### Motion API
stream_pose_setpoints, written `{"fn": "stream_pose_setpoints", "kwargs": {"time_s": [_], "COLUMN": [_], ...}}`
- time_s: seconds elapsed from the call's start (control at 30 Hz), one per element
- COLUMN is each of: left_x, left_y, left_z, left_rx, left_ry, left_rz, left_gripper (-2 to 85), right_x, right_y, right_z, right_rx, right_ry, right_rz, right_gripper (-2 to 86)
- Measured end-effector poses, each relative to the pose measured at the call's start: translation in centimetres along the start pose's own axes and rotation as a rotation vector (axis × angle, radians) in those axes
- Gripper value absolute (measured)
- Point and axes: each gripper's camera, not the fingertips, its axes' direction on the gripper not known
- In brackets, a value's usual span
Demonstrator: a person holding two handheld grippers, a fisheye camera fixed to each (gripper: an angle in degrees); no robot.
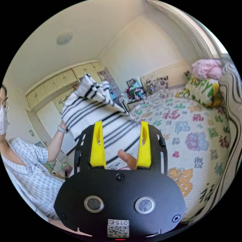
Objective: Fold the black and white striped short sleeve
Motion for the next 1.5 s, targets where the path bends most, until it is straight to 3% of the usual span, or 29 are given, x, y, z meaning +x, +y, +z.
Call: {"fn": "stream_pose_setpoints", "kwargs": {"time_s": [0.17,0.3,0.47,0.6,0.67,0.77,0.83,1.0,1.1,1.27,1.37,1.43,1.5], "left_x": [-6.2,-10.5,-13.5,-16.6,-19.8,-27.9,-32.6,-32.3,-29.4,-29.6,-32.8,-35.4,-36.9], "left_y": [1.2,2.3,1.5,-1.2,-1.7,0.5,5.6,14.7,17.4,19.5,20.2,21.8,23.4], "left_z": [5.5,9.0,12.8,14.3,13.1,6.8,-2.8,-18.6,-22.5,-20.5,-14.9,-10.7,-8.9], "left_rx": [-0.25,-0.396,-0.484,-0.405,-0.33,-0.156,0.11,0.297,0.251,0.081,-0.122,-0.284,-0.339], "left_ry": [0.088,0.16,0.333,0.508,0.466,0.25,0.114,-0.2,-0.36,-0.521,-0.531,-0.605,-0.631], "left_rz": [-0.044,-0.094,-0.122,-0.122,-0.145,-0.29,-0.408,-0.517,-0.512,-0.589,-0.667,-0.735,-0.787], "left_gripper": [-0.1,0.0,0.3,1.2,2.4,7.8,8.5,8.4,8.9,12.9,14.9,15.3,14.5], "right_x": [-0.8,1.4,-2.0,-6.4,-6.8,-3.6,1.3,9.0,9.9,8.9,11.9,15.7,18.9], "right_y": [-4.8,-4.3,-6.6,-15.8,-19.8,-23.7,-23.0,-12.9,-9.4,-11.7,-12.0,-11.1,-9.8], "right_z": [-1.1,-3.1,-10.5,-13.3,-11.7,-4.5,4.9,23.9,27.4,21.7,13.5,6.0,0.4], "right_rx": [-0.123,-0.141,-0.16,-0.262,-0.306,-0.428,-0.541,-0.647,-0.615,-0.647,-0.647,-0.658,-0.677], "right_ry": [-0.018,-0.17,-0.035,-0.043,-0.065,-0.103,-0.213,-0.287,-0.384,-0.412,-0.204,0.134,0.401], "right_rz": [-0.169,-0.095,-0.068,-0.143,-0.172,-0.091,0.098,0.559,0.709,0.437,0.359,0.35,0.392], "right_gripper": [19.4,3.4,1.3,1.0,0.9,1.0,1.5,4.5,6.9,9.9,10.9,11.2,11.6]}}
